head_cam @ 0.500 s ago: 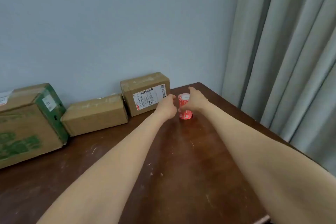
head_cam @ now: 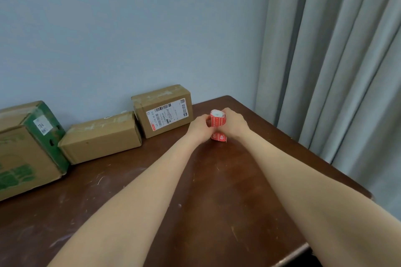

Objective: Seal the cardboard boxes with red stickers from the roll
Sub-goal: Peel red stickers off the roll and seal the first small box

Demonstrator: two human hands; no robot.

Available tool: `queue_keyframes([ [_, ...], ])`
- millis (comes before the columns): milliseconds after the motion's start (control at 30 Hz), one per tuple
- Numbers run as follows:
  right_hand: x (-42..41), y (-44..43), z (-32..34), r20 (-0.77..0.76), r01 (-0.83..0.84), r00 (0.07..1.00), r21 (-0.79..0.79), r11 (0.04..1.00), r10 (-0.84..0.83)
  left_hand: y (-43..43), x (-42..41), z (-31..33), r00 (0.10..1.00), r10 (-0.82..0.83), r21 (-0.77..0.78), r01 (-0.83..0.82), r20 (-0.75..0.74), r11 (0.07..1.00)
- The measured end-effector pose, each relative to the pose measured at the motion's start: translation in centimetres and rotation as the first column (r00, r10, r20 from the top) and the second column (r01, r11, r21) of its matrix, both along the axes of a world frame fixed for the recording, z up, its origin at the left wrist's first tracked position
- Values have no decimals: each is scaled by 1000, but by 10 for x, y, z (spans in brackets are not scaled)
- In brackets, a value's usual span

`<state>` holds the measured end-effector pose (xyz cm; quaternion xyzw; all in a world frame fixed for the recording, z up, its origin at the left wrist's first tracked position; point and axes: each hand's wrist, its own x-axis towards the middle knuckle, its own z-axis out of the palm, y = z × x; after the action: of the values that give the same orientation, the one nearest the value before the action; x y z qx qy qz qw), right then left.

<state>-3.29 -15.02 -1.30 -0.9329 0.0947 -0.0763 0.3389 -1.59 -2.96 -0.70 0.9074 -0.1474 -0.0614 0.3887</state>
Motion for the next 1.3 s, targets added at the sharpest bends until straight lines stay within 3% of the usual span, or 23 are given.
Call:
queue_keyframes([
  [367, -47, -16, 12, 3, 14, 1000, -47, 999, -14, -12, -32, 5, 997, -43, -134, 34, -59, 990],
  [667, -76, -21, 11, 11, 62, 998, 16, 998, -62, -20, -55, 1, 989, -64, -238, 30, -133, 971],
  [833, -85, -25, 8, 0, 52, 999, 97, 994, -52, -23, -61, -2, 998, -22, -183, 11, -60, 983],
  [1033, -89, -37, 6, -85, 17, 996, 312, 950, 10, -20, -60, -2, 998, 29, -149, -36, -54, 988],
  [1300, -83, -29, 3, -52, 56, 998, 301, 952, -42, -17, -57, -5, 997, 26, -155, -36, -66, 987],
])
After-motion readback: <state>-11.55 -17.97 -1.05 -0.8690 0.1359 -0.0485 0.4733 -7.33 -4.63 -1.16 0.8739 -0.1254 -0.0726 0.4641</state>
